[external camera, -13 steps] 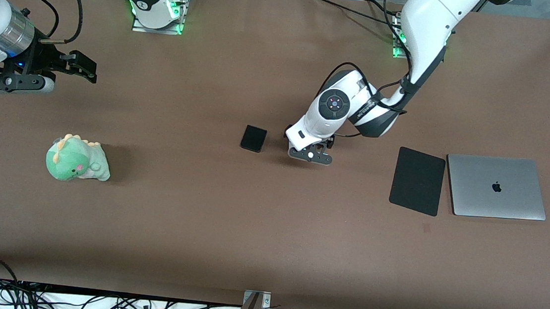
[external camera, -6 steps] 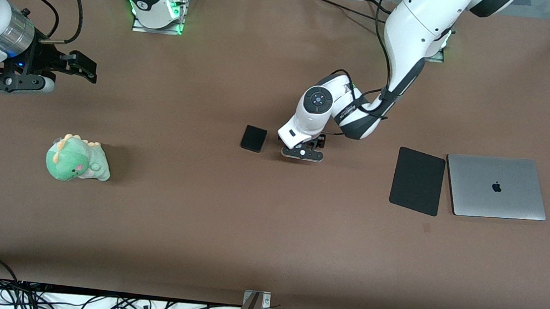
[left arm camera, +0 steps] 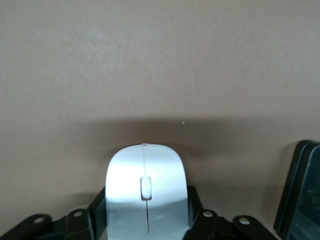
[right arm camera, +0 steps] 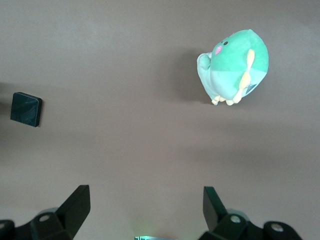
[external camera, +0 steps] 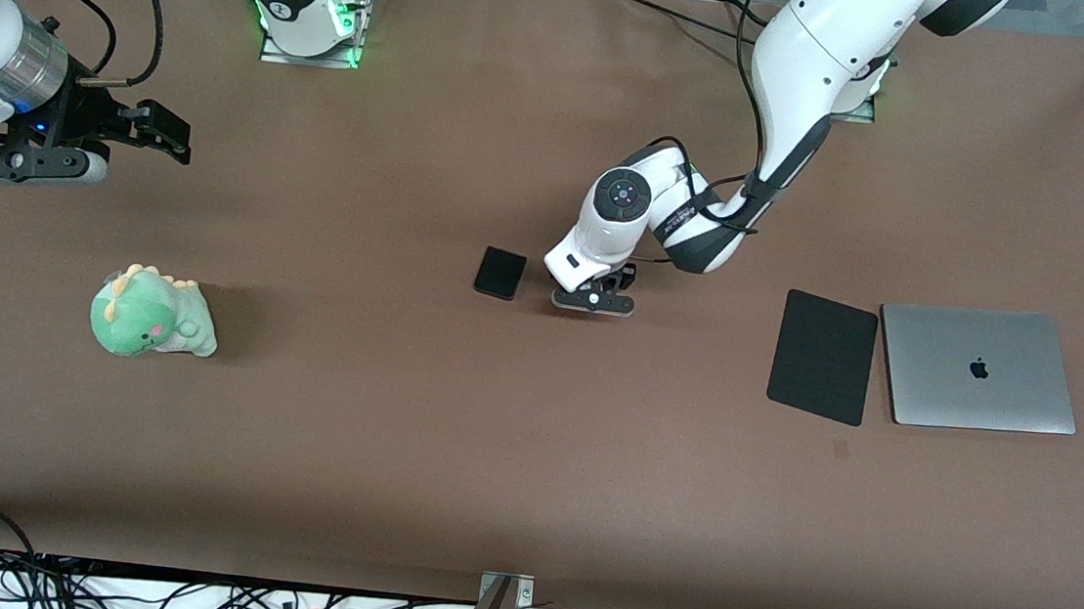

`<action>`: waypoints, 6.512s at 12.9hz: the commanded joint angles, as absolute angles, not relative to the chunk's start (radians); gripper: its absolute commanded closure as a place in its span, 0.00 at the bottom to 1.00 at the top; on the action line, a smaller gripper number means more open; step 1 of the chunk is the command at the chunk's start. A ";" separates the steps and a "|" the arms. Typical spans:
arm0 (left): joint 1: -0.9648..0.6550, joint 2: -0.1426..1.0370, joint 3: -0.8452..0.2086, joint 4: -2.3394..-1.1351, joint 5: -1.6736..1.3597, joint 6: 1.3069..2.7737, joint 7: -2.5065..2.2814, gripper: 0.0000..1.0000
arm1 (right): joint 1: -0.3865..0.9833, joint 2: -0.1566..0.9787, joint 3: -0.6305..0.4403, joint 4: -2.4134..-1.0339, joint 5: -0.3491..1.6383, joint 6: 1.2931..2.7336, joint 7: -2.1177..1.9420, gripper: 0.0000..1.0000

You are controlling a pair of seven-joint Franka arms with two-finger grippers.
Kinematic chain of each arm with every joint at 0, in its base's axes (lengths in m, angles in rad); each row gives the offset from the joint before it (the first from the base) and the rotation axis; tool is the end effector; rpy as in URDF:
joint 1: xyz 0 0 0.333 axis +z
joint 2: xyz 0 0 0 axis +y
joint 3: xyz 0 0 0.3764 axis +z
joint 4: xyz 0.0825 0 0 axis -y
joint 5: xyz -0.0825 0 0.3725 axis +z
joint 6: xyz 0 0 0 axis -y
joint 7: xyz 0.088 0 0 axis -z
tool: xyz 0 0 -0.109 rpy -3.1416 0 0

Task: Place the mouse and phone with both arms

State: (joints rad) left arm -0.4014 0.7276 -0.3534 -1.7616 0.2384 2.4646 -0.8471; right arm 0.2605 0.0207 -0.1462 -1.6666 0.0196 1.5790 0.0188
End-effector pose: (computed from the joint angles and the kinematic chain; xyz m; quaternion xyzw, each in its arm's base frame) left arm 0.5272 -0.4500 0.2269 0.9991 -0.0032 -0.0178 0.0393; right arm 0.5416 0.0652 0.6285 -0.9974 -0.0470 0.0544 0.0047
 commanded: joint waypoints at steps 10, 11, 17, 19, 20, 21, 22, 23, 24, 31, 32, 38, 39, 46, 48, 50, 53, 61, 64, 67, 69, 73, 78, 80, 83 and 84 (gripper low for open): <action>-0.111 0.537 -0.357 -1.506 0.133 1.801 -0.393 0.76 | 0.431 0.086 -0.106 -1.963 0.069 1.978 0.397 0.00; -0.072 0.526 -0.356 -1.503 0.133 1.774 -0.320 0.76 | 0.469 0.115 -0.095 -1.977 0.069 2.034 0.473 0.00; 0.106 0.543 -0.345 -1.543 0.155 1.738 -0.065 0.74 | 0.673 0.392 -0.052 -1.971 0.069 2.417 0.848 0.00; 0.121 0.543 -0.345 -1.572 0.240 1.741 -0.034 0.73 | 0.728 0.454 -0.054 -1.965 0.067 2.503 0.940 0.00; 0.139 0.543 -0.347 -1.594 0.256 1.758 -0.032 0.73 | 0.747 0.477 -0.054 -1.951 0.067 2.522 0.978 0.00; 0.153 0.542 -0.347 -1.629 0.256 1.796 -0.031 0.73 | 0.762 0.500 -0.054 -1.935 0.067 2.536 1.006 0.00; 0.170 0.537 -0.347 -1.679 0.258 1.856 -0.023 0.73 | 0.782 0.527 -0.054 -1.916 0.067 2.554 1.029 0.00; 0.188 0.534 -0.347 -1.721 0.258 1.914 0.009 0.73 | 0.793 0.552 -0.054 -1.907 0.067 2.574 1.035 0.00; 0.225 0.535 -0.351 -1.750 0.256 1.949 0.041 0.73 | 0.804 0.575 -0.054 -1.904 0.066 2.606 1.037 0.00; 0.275 0.618 -0.351 -1.939 0.262 2.359 0.052 0.71 | 0.824 0.617 -0.058 -1.904 0.049 2.622 1.002 0.00; 0.275 0.623 -0.351 -1.939 0.262 2.365 0.054 0.69 | 0.824 0.618 -0.058 -1.905 0.049 2.622 0.994 0.00; 0.264 0.497 -0.385 -1.855 0.261 2.133 0.051 0.00 | 0.824 0.647 -0.060 -1.904 0.046 2.629 0.985 0.21; 0.264 0.473 -0.403 -1.800 0.261 2.037 0.051 0.00 | 0.819 0.644 -0.061 -1.902 0.046 2.628 0.954 0.41; 0.259 0.437 -0.489 -1.332 0.233 1.454 0.051 0.00 | 0.740 0.485 -0.221 -1.901 0.067 2.326 0.484 0.63; 0.197 0.355 -0.447 -1.335 0.215 1.456 0.051 0.00 | 0.662 0.466 -0.244 -1.904 0.067 2.292 0.328 0.63; 0.106 0.267 -0.294 -1.342 0.126 1.456 0.051 0.00 | 0.563 0.462 -0.249 -1.911 0.069 2.283 0.180 0.63; 0.019 0.149 -0.106 -1.400 0.032 1.462 0.051 0.00 | 0.465 0.482 -0.249 -1.930 0.069 2.312 0.089 0.63; -0.098 -0.012 0.046 -1.575 0.040 1.565 0.052 0.00 | 0.388 0.560 -0.241 -1.996 0.137 2.507 0.009 0.19; -0.100 -0.024 0.046 -1.572 0.043 1.565 0.046 0.00 | 0.396 0.477 -0.236 -1.971 0.141 2.388 0.056 0.00; -0.100 -0.026 0.046 -1.571 0.046 1.562 0.043 0.00 | 0.402 0.314 -0.236 -1.936 0.140 2.184 0.120 0.00; -0.100 -0.026 0.044 -1.571 0.038 1.562 0.043 0.00 | 0.402 0.179 -0.241 -1.901 0.132 2.017 0.121 0.00; -0.097 -0.026 0.044 -1.562 0.037 1.559 0.041 0.00 | 0.399 0.014 -0.267 -1.786 0.072 1.702 0.114 0.00; -0.095 -0.028 0.043 -1.557 0.043 1.552 0.041 0.00 | 0.391 -0.061 -0.275 -1.778 0.012 1.625 0.048 0.00; -0.089 -0.028 0.040 -1.555 0.046 1.551 0.041 0.00 | 0.359 -0.055 -0.267 -1.755 0.009 1.623 0.025 0.00; -0.086 -0.028 0.040 -1.555 0.041 1.545 0.041 0.00 | 0.217 -0.035 -0.142 -1.714 0.009 1.612 -0.011 0.00; -0.086 -0.028 0.040 -1.555 0.041 1.543 0.041 0.00 | 0.216 -0.035 -0.135 -1.701 0.006 1.596 -0.009 0.00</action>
